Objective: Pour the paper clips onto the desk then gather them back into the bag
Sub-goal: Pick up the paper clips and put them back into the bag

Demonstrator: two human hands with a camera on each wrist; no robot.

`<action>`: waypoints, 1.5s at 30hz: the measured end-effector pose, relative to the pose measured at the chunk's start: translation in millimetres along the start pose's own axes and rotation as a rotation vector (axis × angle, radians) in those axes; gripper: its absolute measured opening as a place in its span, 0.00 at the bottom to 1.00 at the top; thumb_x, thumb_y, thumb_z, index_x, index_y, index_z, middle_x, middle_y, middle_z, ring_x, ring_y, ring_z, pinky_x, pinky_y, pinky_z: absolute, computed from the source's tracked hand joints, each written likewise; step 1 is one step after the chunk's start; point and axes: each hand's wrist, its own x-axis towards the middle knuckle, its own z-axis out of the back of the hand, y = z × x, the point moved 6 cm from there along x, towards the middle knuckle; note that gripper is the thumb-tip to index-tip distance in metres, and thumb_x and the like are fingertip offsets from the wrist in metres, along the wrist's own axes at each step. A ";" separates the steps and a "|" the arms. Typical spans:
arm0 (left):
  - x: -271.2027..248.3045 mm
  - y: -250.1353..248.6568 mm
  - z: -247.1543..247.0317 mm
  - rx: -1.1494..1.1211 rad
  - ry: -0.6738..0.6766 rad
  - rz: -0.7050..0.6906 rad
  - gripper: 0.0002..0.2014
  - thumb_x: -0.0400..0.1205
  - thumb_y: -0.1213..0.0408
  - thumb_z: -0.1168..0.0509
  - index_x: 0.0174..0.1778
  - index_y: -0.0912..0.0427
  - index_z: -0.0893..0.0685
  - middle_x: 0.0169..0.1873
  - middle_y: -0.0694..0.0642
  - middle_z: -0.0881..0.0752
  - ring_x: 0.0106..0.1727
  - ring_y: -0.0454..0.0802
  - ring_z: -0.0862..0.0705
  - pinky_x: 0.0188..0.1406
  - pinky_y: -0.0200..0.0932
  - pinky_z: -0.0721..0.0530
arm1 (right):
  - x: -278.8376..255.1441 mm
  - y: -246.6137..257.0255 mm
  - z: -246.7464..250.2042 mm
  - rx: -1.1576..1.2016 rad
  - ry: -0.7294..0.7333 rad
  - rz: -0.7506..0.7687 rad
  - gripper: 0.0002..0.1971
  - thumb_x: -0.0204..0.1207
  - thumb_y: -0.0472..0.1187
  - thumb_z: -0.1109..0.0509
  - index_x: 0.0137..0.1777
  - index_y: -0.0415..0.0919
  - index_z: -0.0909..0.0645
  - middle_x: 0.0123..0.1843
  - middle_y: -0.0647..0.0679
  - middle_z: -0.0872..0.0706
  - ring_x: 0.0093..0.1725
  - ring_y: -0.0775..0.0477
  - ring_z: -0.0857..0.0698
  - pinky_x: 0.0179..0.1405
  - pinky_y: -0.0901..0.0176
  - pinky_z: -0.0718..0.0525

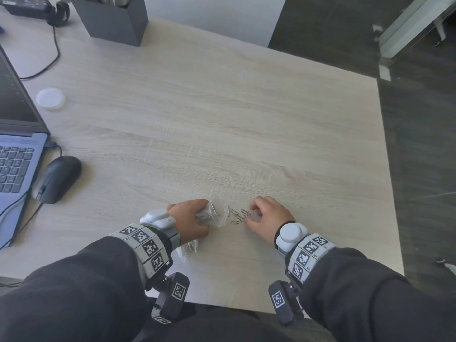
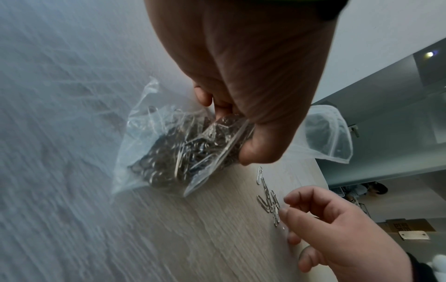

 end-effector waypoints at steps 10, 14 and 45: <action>0.6 7.0 -1.9 0.008 -0.020 -0.003 0.14 0.69 0.48 0.36 0.49 0.46 0.22 0.39 0.44 0.16 0.45 0.50 0.17 0.58 0.51 0.21 | 13.2 6.6 1.3 -0.096 0.006 -0.013 0.05 0.76 0.41 0.36 0.46 0.48 0.18 0.46 0.54 0.17 0.49 0.47 0.19 0.45 0.59 0.25; 1.9 13.1 -3.6 0.011 0.000 0.017 0.18 0.66 0.46 0.40 0.52 0.42 0.21 0.42 0.42 0.14 0.48 0.49 0.16 0.60 0.52 0.23 | 19.3 18.3 2.4 -0.076 0.000 -0.001 0.05 0.76 0.42 0.35 0.45 0.47 0.18 0.47 0.52 0.16 0.50 0.47 0.19 0.46 0.59 0.26; -1.4 11.7 -0.7 -0.013 -0.026 0.007 0.16 0.66 0.46 0.40 0.49 0.44 0.23 0.37 0.42 0.16 0.45 0.50 0.17 0.59 0.50 0.25 | 18.2 40.7 -16.1 -0.282 0.198 0.143 0.00 0.72 0.41 0.38 0.42 0.47 0.26 0.52 0.48 0.18 0.47 0.44 0.21 0.43 0.58 0.27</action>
